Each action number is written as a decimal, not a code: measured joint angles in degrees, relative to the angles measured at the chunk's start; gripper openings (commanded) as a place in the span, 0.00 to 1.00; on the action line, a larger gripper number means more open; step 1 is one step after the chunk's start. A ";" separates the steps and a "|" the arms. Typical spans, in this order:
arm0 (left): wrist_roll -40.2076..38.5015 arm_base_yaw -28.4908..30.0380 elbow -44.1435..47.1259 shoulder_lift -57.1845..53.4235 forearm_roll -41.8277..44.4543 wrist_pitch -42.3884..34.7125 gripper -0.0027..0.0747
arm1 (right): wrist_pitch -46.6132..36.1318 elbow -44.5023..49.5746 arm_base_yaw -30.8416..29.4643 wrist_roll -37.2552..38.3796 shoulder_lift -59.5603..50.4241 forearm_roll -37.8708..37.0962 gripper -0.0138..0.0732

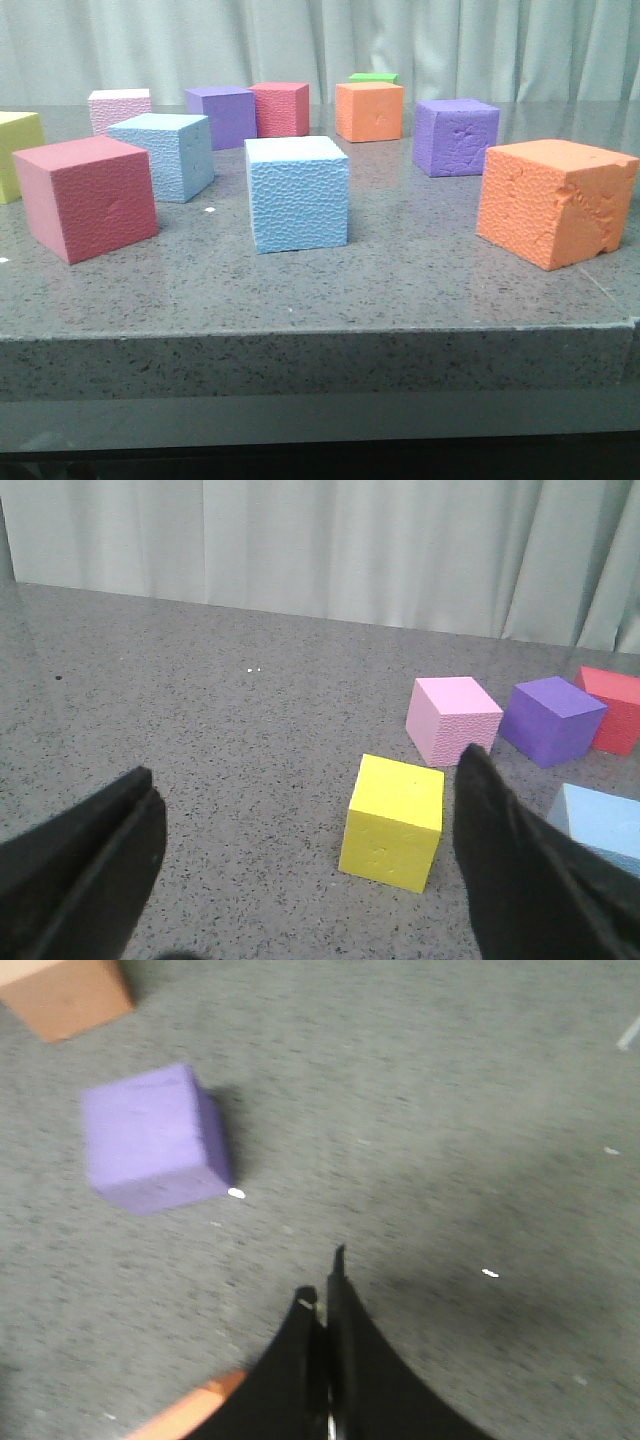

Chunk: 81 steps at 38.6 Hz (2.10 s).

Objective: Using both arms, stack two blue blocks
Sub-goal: 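Move the left gripper over the other light blue cube near the red cube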

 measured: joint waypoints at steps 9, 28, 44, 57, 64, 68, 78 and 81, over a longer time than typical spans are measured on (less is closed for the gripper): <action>0.00 0.00 0.00 0.00 0.00 0.00 0.77 | -1.27 13.18 -4.53 -2.49 -12.11 -0.11 0.09; 0.00 0.00 0.00 0.08 0.00 0.00 0.77 | -13.64 41.01 -4.88 -2.98 -41.99 -4.65 0.08; 1.90 -4.79 -7.64 10.67 -1.75 1.02 0.77 | -20.11 49.51 -4.88 -3.07 -51.31 -5.73 0.08; 3.13 -21.18 -26.34 34.22 -1.78 10.77 0.77 | -20.94 49.51 -4.88 -3.07 -51.31 -5.73 0.08; 3.10 -25.43 -37.84 46.10 -0.37 18.03 0.77 | -21.05 49.51 -4.88 -3.07 -51.31 -5.22 0.08; 3.10 -26.44 -44.35 53.20 -0.25 24.07 0.77 | -21.05 49.51 -4.88 -3.07 -51.31 -5.10 0.08; 3.10 -27.23 -59.47 67.94 -0.25 39.42 0.77 | -21.05 49.51 -4.88 -3.07 -51.31 -5.10 0.08; 2.47 -27.23 -63.57 71.93 0.01 43.14 0.77 | -21.15 49.51 -4.88 -3.07 -51.31 -5.10 0.08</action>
